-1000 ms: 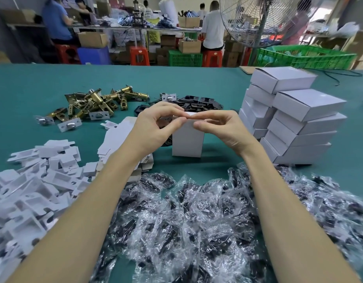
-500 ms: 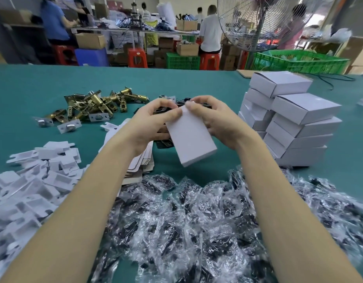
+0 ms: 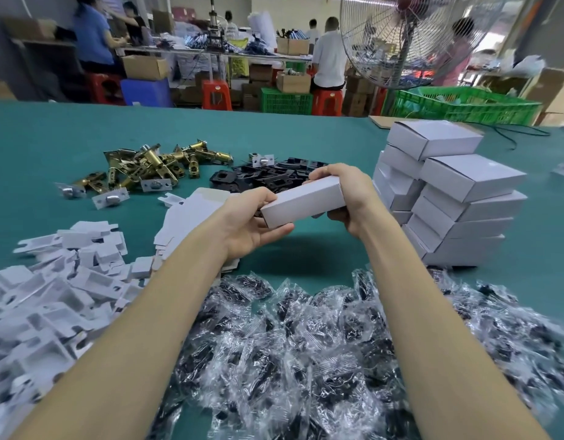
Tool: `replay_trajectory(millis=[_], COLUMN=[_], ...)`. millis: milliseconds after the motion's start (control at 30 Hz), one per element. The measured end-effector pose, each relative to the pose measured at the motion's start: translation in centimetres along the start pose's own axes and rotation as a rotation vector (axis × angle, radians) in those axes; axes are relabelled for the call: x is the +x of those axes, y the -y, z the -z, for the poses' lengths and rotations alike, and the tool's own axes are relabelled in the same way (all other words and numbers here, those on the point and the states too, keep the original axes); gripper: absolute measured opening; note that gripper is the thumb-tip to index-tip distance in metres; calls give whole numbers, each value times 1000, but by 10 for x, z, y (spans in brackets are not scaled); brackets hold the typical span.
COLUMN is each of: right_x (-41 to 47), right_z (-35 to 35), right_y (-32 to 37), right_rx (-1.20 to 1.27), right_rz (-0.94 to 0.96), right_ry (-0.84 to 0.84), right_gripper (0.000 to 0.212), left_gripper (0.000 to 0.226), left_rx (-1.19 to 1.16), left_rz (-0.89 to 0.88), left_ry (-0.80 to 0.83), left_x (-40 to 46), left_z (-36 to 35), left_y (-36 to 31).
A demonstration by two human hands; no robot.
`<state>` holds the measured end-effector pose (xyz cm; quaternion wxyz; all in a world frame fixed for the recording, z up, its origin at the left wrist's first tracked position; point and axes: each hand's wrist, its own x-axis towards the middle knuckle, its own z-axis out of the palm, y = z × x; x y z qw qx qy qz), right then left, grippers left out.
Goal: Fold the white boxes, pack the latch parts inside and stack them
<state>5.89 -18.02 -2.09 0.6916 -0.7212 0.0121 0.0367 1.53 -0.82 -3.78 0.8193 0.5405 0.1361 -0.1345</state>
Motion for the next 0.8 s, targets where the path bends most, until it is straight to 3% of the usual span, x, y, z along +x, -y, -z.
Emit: replay_trajectory(millis=[100,267,333,467,667,800], right_x=[0,11,13,12,9,7], right_z=[6,14,15,17,14,15], right_y=[-4,-22,-33,-51,-56,-51], right_rx=[55,351,446,353,391,337], right_rz=[-24,-176,-239,-219,-104,-133], right_ry=[29,56,14,-4,53,62], right_gripper=[19,62,55,44,27,21], left_gripper=[16,26,33,53,37,25], left_rx=[56,29,-18,-35,104,138], left_rz=[-2,32,21,-51,-64,-92], left_ry=[-21,75,138,195,274,259], left_x=[1,-5,-11,-21,-30,-32], left_z=[0,1,-2,-20,-79,-132], left_y=[3,-3,-8,-11,-13,-17])
